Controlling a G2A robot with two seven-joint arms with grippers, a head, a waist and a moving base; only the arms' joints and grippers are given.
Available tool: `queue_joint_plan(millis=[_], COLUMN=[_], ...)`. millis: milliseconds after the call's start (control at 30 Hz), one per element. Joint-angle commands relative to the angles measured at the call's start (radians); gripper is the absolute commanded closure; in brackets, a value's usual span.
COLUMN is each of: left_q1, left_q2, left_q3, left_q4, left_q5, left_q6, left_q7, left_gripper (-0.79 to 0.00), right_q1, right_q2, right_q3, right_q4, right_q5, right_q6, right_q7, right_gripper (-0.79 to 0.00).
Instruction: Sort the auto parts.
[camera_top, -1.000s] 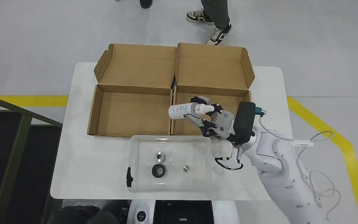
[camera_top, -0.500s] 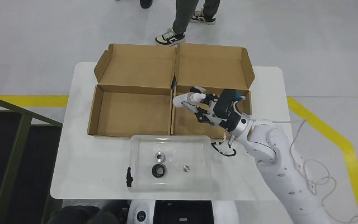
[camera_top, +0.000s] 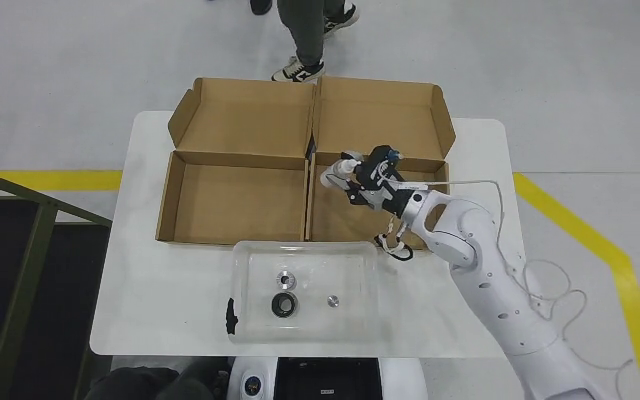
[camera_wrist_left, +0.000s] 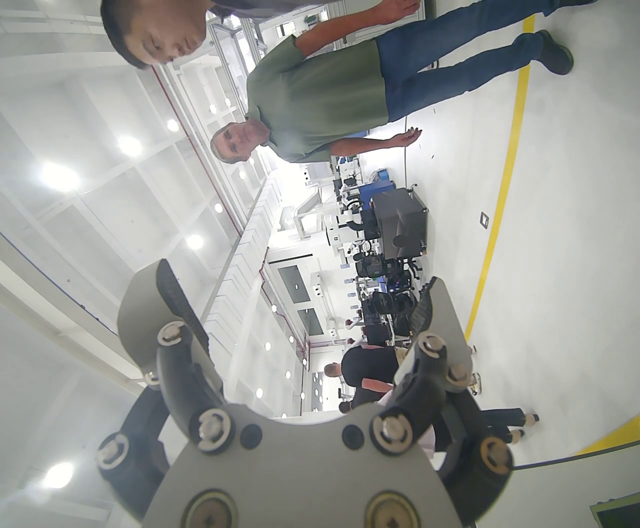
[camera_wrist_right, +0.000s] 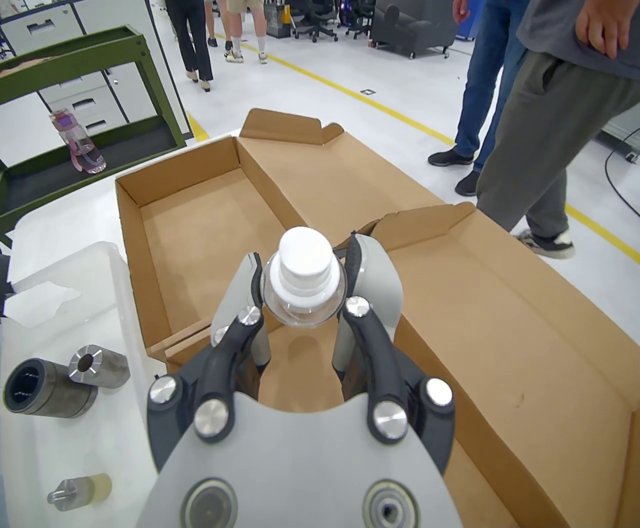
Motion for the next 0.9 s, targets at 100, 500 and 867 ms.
queue_joint_plan(millis=[100,500,867], left_q1=[0.0,0.0,0.0], left_q2=[0.0,0.0,0.0], left_q3=[0.0,0.0,0.0], left_q4=[0.0,0.0,0.0], left_q5=[0.0,0.0,0.0], left_q6=[0.0,0.0,0.0], left_q7=[0.0,0.0,0.0], left_gripper=[-0.785,-0.785,-0.785], right_q1=[0.042,0.128,0.162], right_q2=[-0.01,-0.036,-0.053], right_q3=[-0.037,-0.115,-0.154], right_q4=[0.065,0.199,0.262], right_q5=[-0.002,-0.042,-0.072], right_q6=[-0.001,0.025,0.033], right_q7=[0.024,0.065,0.067], right_gripper=[0.0,0.0,-0.646])
